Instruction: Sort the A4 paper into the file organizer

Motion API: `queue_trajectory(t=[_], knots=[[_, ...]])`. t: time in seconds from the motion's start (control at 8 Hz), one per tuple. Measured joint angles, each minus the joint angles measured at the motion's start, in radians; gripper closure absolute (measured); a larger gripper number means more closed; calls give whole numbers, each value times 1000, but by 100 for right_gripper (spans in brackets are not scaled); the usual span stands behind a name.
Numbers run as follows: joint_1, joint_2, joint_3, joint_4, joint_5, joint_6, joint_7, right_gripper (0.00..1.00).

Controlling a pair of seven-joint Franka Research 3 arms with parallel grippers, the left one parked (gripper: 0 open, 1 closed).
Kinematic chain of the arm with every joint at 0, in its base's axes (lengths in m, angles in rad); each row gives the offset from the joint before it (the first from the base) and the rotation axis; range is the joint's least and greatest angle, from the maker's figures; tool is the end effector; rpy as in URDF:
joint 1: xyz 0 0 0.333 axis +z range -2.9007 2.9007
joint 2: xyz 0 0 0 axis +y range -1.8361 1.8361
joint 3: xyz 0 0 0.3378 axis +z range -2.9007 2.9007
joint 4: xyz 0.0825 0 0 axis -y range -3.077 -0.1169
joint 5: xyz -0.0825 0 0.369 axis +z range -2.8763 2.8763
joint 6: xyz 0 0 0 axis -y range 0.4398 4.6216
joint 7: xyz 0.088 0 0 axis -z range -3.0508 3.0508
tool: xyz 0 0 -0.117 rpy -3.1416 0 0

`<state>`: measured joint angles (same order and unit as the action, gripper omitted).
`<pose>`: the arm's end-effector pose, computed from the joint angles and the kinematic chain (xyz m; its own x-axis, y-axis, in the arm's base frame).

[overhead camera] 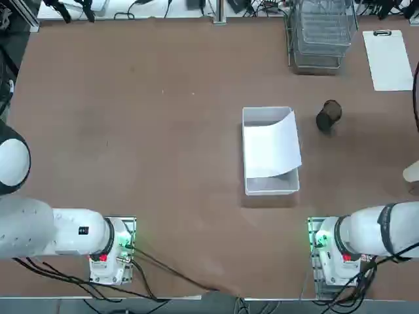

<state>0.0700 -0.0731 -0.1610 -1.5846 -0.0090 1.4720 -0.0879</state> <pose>0.5022 -0.0506 0.6593 0.9992 -0.0030 -0.0400 -0.0033 -1.0000 -0.0063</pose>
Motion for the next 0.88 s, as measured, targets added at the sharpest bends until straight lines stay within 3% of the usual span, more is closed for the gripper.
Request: queue_trajectory(t=[0.5, 0.88], knots=[[10, -1, 4, 4, 7, -2, 14, 0], [76, 0, 10, -49, 34, -22, 62, 0]])
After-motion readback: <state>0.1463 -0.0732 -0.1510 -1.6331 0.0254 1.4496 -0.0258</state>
